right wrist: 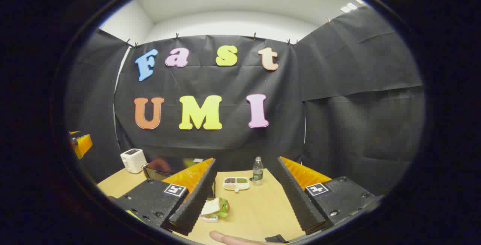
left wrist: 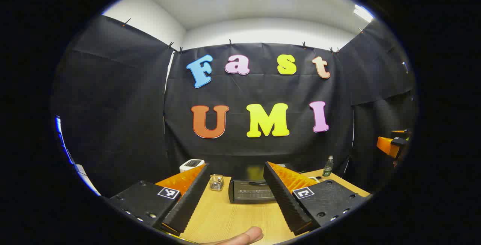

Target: Open the electric oven with the left hand, put the food in, and close the electric oven.

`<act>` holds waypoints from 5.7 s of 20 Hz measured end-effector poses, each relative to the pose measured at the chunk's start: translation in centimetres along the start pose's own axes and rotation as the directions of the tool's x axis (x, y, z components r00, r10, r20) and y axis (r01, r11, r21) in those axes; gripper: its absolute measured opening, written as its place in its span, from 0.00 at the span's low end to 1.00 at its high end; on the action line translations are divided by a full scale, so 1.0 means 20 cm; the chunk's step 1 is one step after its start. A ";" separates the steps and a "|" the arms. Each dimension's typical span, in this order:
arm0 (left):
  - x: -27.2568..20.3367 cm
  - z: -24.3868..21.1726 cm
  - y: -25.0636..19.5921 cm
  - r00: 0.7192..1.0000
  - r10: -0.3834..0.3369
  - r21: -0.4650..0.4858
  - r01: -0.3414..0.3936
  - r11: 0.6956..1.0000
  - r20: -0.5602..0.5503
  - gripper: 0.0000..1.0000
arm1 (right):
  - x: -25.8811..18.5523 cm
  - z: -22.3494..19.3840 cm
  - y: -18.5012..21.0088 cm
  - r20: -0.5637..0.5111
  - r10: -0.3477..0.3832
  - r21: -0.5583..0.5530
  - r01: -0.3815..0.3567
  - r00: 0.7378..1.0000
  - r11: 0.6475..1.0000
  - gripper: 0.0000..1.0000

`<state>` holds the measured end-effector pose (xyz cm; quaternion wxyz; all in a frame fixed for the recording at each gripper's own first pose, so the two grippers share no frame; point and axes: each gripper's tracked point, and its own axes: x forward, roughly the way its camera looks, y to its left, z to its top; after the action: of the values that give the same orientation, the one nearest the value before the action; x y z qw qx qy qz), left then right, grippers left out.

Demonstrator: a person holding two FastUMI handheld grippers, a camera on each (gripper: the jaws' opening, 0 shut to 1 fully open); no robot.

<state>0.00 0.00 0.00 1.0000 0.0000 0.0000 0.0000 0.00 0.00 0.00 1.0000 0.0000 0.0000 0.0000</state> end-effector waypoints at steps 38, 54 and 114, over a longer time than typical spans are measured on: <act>1.24 -0.86 -0.53 0.912 -0.224 -0.169 0.175 0.970 -0.345 0.92 | 0.31 0.00 -0.26 0.023 0.066 0.037 -0.066 0.998 0.997 1.00; 1.38 -1.24 -0.59 0.835 -0.145 -0.023 0.158 0.987 -0.531 0.95 | 0.39 -0.08 -0.36 -0.005 0.027 0.044 -0.027 1.000 0.999 1.00; 0.14 -0.29 -0.25 0.995 -0.099 -0.013 0.099 0.995 -0.020 0.93 | 0.81 -0.73 -0.09 -0.402 0.203 0.096 -0.179 0.893 0.979 0.92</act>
<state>2.89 -4.95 -5.84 0.9987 -0.0060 0.0102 -0.0497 16.17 -1.89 -14.62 0.9725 0.0283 0.2094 0.0983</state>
